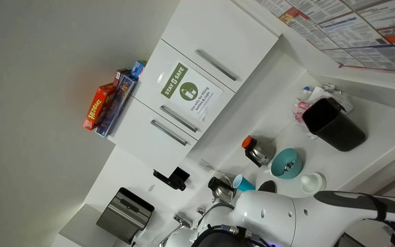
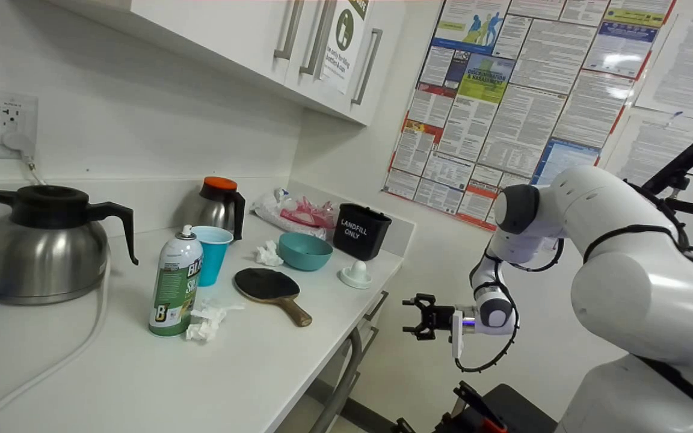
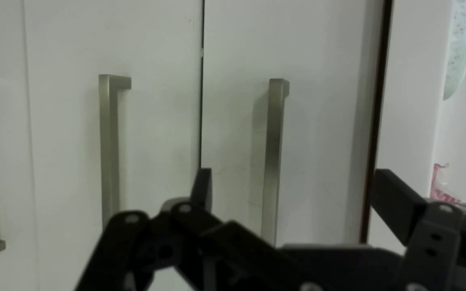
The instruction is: Open the drawer on the far right
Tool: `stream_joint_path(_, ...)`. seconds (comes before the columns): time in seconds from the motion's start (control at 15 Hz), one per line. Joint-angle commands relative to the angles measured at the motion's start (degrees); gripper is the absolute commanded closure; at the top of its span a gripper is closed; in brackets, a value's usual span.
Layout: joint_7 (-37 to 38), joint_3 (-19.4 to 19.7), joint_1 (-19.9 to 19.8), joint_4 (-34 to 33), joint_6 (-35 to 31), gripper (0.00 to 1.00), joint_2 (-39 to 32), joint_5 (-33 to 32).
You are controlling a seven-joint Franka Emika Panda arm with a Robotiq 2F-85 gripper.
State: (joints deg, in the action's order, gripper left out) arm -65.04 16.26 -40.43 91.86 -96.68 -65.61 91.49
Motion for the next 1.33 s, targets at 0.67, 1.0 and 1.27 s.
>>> stream_joint_path(0.67, 0.92, -4.39, 1.59, -9.13, -2.47, 0.0, -9.85, 12.75)
stream_joint_path(1.0, 0.94, -4.6, 2.24, -11.59, -2.37, 0.0, -11.6, 17.67)
stream_joint_path(1.27, 1.42, -4.68, 3.05, -13.08, -2.22, 0.0, -12.36, 19.94)
